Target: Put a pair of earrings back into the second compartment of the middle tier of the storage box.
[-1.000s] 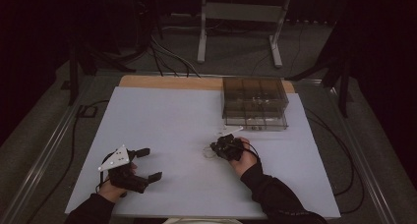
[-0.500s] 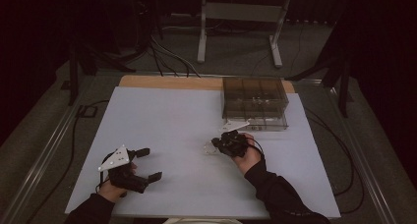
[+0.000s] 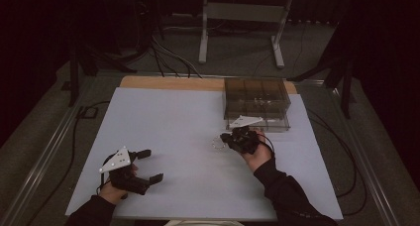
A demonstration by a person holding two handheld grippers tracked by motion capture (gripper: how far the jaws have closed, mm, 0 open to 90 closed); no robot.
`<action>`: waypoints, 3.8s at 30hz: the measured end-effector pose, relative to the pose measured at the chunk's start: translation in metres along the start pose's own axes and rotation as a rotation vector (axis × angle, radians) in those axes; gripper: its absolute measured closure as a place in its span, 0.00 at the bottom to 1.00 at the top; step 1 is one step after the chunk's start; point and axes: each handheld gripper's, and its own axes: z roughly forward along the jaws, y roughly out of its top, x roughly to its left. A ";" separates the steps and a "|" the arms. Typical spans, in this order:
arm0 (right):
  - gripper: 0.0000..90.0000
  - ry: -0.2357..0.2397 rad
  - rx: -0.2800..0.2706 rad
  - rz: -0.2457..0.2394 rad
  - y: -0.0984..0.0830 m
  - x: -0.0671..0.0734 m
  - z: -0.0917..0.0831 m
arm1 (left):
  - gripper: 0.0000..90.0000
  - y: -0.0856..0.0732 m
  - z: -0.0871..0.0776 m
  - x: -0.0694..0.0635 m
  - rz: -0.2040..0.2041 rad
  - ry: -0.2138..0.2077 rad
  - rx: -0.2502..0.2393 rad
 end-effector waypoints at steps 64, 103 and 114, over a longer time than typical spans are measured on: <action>0.96 -0.252 -0.088 0.315 -0.008 -0.127 -0.049 | 0.01 0.000 -0.001 0.000 0.004 0.007 -0.003; 0.20 -0.121 -0.140 0.240 0.006 -0.094 -0.035 | 0.01 0.003 0.005 0.001 0.004 0.004 0.001; 0.00 -0.032 -0.147 0.110 0.013 -0.071 -0.041 | 0.01 0.002 0.002 0.000 0.006 0.003 0.001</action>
